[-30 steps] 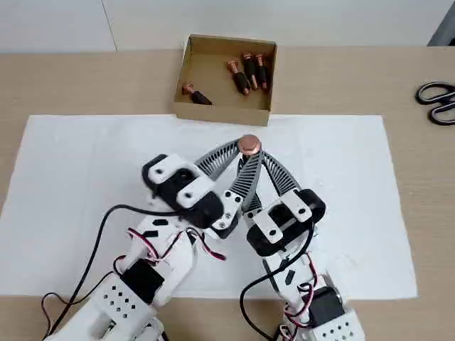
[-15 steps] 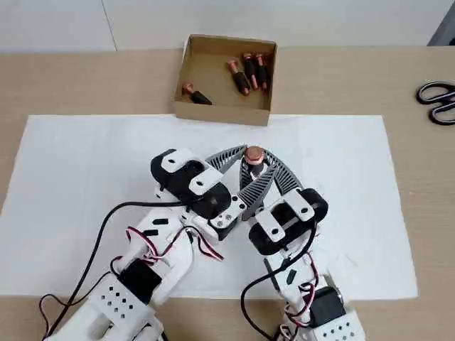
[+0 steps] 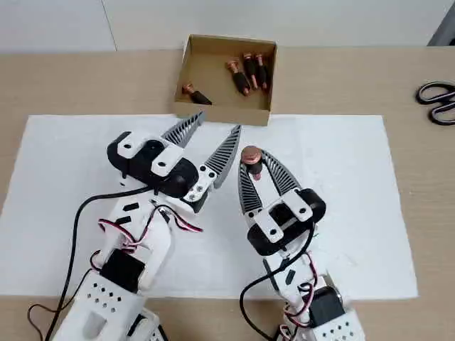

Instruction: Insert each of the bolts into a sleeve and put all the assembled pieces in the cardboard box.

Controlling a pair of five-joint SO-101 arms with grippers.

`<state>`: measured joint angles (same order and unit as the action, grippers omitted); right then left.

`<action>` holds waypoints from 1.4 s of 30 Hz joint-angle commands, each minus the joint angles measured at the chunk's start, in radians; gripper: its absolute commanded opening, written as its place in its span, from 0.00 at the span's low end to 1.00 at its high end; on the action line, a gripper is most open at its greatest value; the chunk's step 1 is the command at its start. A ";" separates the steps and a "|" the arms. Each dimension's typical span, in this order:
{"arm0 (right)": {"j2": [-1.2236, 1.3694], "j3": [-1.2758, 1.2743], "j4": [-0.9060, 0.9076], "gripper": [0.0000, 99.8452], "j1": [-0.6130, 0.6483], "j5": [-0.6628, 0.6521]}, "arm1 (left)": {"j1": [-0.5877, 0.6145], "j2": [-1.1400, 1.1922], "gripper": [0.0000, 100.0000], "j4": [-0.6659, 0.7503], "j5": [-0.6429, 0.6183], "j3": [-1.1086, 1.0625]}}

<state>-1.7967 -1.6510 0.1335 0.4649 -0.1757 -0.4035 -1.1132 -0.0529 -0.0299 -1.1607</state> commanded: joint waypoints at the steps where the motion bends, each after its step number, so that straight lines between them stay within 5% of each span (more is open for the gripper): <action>1: -0.018 0.020 -0.018 0.00 -0.005 -0.002 | -0.011 -0.075 0.15 -0.005 -0.003 0.053; 5: -0.016 0.018 -0.016 0.00 -0.016 -0.002 | -0.009 -0.209 0.00 -0.161 0.002 0.047; 15: -0.007 0.150 -0.054 0.00 -0.211 0.002 | 0.173 -0.583 0.01 -0.361 -0.002 -0.191; 20: 0.053 0.367 0.165 0.00 -0.294 0.097 | 0.238 -0.713 0.01 -0.359 -0.002 -0.369; 24: 0.295 0.563 0.329 0.00 -0.340 0.222 | 0.282 -0.701 0.01 -0.293 -0.002 -0.423; 31: 0.852 0.812 0.217 0.00 -0.364 0.229 | 0.373 -0.697 0.01 -0.189 -0.044 -0.519; 42: 1.578 1.217 -0.166 0.00 -0.285 0.140 | 0.476 -0.698 0.01 -0.394 -0.064 -0.521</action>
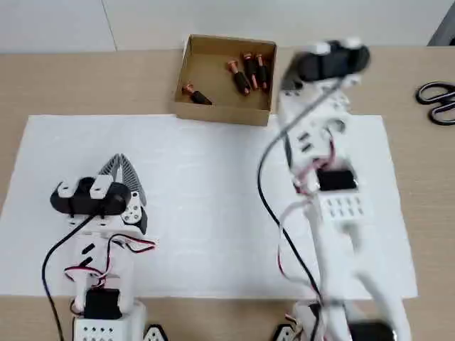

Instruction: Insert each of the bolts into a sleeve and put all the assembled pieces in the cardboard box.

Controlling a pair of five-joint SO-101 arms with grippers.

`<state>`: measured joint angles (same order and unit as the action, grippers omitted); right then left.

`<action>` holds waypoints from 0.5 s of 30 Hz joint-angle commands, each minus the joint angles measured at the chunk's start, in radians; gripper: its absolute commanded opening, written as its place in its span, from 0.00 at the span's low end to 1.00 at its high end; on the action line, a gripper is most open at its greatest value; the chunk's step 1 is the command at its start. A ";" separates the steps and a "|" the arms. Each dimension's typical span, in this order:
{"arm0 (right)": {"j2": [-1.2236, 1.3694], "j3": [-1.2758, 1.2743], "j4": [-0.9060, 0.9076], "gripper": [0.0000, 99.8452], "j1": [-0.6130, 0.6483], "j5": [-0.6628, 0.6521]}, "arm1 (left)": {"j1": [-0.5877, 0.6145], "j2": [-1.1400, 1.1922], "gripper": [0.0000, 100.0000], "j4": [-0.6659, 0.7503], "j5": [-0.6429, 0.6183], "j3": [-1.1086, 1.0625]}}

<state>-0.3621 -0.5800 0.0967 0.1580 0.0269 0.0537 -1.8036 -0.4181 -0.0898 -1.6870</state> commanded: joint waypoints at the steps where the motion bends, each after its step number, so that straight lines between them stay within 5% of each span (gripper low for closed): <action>1: 0.203 0.175 -0.183 0.00 0.033 -0.110 | 0.029 -0.008 0.01 -0.035 -0.005 0.005; 5: 0.432 0.295 -0.366 0.00 0.082 -0.259 | 0.057 -0.008 0.01 -0.035 -0.006 0.005; 15: 0.954 0.649 -0.653 0.00 0.101 -0.269 | 0.057 -0.008 0.01 -0.083 -0.006 0.005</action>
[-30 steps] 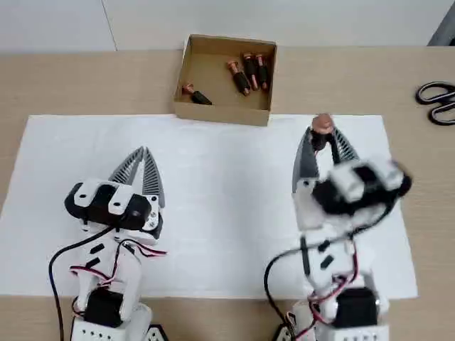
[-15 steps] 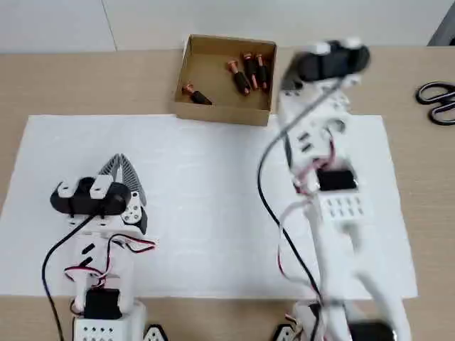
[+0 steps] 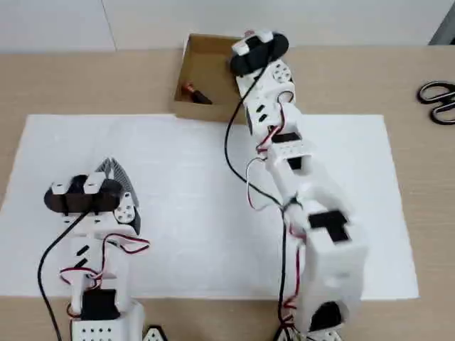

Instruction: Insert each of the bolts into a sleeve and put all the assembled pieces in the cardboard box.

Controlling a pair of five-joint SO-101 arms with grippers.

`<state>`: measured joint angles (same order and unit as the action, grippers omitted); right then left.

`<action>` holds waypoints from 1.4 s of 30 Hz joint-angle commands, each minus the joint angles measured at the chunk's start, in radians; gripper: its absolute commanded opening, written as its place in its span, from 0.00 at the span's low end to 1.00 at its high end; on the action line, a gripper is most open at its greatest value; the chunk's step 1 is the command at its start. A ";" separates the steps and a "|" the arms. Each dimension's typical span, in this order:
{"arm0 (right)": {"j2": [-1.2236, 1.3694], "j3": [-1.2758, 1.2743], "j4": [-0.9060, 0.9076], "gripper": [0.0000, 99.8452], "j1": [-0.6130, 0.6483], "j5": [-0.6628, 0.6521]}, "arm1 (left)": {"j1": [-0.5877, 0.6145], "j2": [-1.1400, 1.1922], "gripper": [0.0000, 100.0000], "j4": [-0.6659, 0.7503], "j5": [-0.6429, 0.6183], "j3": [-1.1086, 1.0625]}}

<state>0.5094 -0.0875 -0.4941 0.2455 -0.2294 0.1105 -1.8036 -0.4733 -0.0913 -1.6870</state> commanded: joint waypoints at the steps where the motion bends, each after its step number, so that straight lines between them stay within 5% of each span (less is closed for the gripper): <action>1: 0.134 0.201 -0.062 0.00 0.013 -0.012 | -0.002 -0.008 0.01 -0.046 -0.005 0.005; 11: 0.538 0.580 -0.045 0.00 0.036 -0.014 | -0.002 -0.008 0.01 -0.104 -0.003 0.005; 34: 0.794 0.982 0.550 0.01 0.076 -0.012 | 0.003 -0.008 0.01 -0.106 -0.003 0.005; 42: 0.794 0.984 0.700 0.27 0.099 -0.009 | 0.003 -0.008 0.01 -0.106 -0.003 0.005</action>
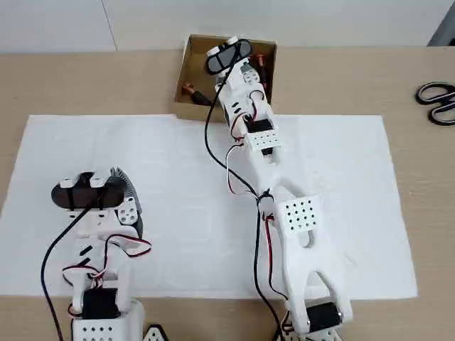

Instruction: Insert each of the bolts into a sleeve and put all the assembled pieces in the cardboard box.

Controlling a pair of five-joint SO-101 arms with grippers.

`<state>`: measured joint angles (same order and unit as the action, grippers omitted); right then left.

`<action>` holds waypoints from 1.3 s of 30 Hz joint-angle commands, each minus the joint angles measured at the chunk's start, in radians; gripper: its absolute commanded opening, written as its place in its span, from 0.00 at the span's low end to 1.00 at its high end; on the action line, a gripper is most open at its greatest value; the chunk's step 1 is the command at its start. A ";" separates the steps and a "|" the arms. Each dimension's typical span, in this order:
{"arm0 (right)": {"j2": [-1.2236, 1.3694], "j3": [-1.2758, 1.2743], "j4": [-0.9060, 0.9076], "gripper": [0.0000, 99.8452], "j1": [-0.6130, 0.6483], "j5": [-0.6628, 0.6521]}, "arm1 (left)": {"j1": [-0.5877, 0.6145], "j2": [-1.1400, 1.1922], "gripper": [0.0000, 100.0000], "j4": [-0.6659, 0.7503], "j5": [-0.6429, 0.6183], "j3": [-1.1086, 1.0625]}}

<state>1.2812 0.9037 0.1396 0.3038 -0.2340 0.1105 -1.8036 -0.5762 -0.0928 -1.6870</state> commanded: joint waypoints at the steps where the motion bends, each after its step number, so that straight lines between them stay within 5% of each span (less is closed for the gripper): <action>1: 0.019 -0.008 0.073 0.27 0.041 -0.005 | 0.003 -0.008 0.01 -0.003 -0.002 0.005; 11: 0.001 -0.006 0.088 0.22 0.033 -0.006 | 0.003 -0.008 0.01 -0.003 -0.002 0.005; 24: -0.447 -0.008 0.814 0.23 0.035 0.000 | -0.002 -0.009 0.01 0.000 0.000 0.005; 35: -0.538 -0.006 0.740 0.23 0.001 0.000 | -0.002 -0.009 0.01 0.000 0.002 0.005; 39: -0.677 -0.006 0.929 0.23 0.002 0.000 | -0.002 -0.009 0.01 0.000 0.003 0.005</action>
<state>0.7810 0.8823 0.9528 0.3084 -0.2340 0.1105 -1.8036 -0.5762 -0.0928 -1.6870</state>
